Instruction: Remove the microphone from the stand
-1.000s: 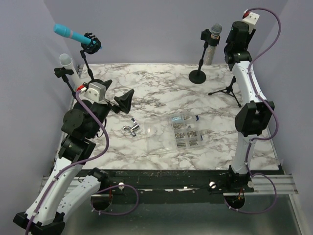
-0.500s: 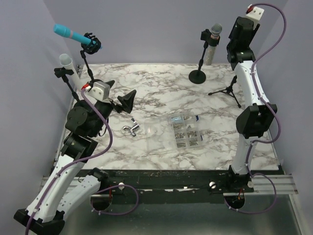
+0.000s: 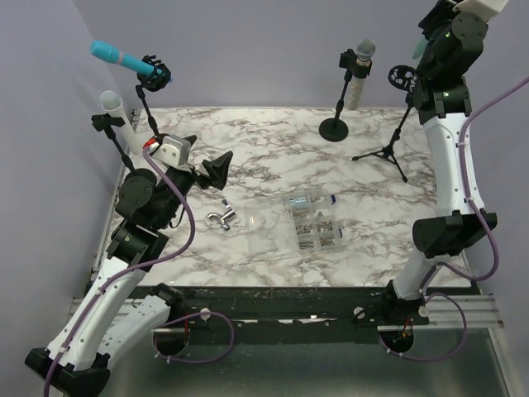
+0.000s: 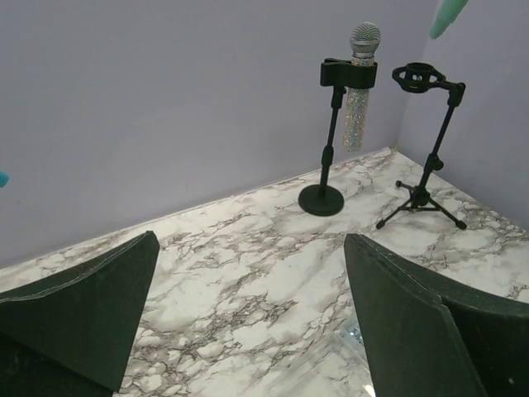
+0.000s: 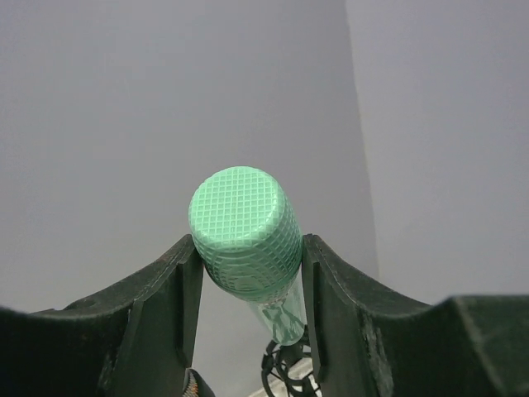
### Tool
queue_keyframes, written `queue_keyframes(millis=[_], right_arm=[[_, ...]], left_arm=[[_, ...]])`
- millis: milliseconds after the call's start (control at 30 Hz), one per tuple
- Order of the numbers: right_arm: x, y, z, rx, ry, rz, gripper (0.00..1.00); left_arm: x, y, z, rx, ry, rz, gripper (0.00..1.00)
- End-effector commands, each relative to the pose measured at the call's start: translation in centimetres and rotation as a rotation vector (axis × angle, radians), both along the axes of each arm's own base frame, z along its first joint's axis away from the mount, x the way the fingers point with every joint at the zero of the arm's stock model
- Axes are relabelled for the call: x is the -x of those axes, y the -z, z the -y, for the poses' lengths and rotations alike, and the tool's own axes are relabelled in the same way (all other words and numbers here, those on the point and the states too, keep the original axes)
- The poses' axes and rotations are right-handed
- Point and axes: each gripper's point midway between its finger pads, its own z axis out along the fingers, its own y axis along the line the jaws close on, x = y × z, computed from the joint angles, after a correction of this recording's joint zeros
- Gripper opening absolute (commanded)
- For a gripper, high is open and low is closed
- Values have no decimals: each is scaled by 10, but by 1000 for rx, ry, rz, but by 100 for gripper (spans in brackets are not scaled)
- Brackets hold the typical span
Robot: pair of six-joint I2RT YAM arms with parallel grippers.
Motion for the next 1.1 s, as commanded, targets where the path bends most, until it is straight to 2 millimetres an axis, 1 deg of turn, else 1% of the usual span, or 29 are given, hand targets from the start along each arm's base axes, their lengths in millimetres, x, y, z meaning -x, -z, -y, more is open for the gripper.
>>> queue_keyframes(millis=[0, 67, 100, 167, 200, 267, 333, 367, 400, 467, 533, 600, 667, 867, 1000, 1067], right_arm=[[44, -58, -5, -23, -66, 180, 15], [58, -63, -9, -37, -96, 202, 12], [68, -68, -11, -41, -113, 218, 10], [81, -66, -14, -55, -139, 225, 6], [91, -65, -15, -59, -150, 231, 5], [106, -60, -18, -66, -179, 230, 1], [120, -52, -22, -80, -208, 229, 1], [125, -46, -25, -83, -229, 220, 1], [133, -44, -29, -81, -254, 220, 1], [142, -36, -41, -78, -327, 200, 1], [146, -27, -62, -61, -442, 156, 1], [148, -13, -84, -39, -560, 79, 1], [150, 3, -102, -30, -656, 13, 1], [152, 50, -129, -58, -806, -142, 1], [142, 84, -143, -107, -884, -242, 1], [134, 105, -144, -149, -875, -319, 1]], left_arm=[[-1, -1, 2, -1, 1, 17, 98], [-2, -1, 2, -1, 2, 15, 99], [-2, -1, 2, 2, 4, 16, 99], [-1, -2, 3, 6, 9, 15, 99], [0, -2, 4, 8, 12, 17, 98], [1, -3, 4, 13, 18, 19, 98], [3, -5, 5, 17, 26, 21, 98], [4, -4, 6, 18, 29, 20, 98], [4, -5, 6, 19, 32, 21, 98], [6, -6, 7, 22, 38, 22, 98], [8, -7, 9, 25, 46, 25, 98], [10, -8, 10, 26, 52, 27, 98], [11, -9, 11, 27, 55, 31, 99], [15, -9, 13, 27, 64, 35, 99], [14, -7, 15, 21, 63, 31, 99], [12, -5, 15, 16, 59, 26, 99]])
